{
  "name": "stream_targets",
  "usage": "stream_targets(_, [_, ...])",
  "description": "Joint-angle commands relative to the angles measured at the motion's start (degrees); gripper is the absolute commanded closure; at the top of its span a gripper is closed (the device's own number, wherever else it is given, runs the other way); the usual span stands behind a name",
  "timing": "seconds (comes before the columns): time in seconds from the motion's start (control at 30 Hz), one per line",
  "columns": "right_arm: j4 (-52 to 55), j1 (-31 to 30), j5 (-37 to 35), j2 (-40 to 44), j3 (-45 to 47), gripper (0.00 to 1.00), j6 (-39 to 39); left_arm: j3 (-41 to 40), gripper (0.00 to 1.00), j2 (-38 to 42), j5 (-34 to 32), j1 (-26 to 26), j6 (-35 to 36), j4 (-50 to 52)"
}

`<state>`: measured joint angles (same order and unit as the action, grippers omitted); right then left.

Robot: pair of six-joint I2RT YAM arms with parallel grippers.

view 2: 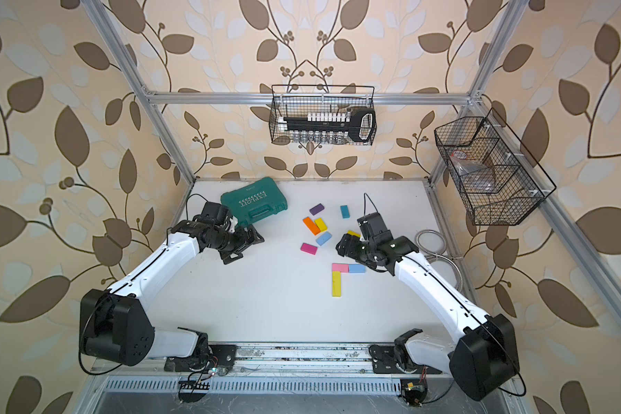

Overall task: Assemble the letter c with building blocks
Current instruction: Assemble the building block at the center of the board.

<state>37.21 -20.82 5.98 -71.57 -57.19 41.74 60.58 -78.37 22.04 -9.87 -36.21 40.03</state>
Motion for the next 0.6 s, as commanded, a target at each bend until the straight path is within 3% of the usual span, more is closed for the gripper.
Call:
stream_targets(0.0, [5.7, 4.7, 0.4, -3.6, -2.0, 0.15, -5.8, -0.5, 0.01, 0.8, 0.6, -0.9, 0.6, 0.0])
stream_targets(0.2, [0.4, 7.3, 4.9, -6.3, 2.4, 0.15, -4.7, -0.3, 0.01, -0.4, 1.3, -1.9, -0.4, -1.4])
stream_targets(0.57, [-7.4, 8.3, 3.2, -12.4, 8.9, 0.14, -4.5, 0.4, 0.01, -2.3, 1.2, -3.0, -0.6, -2.3])
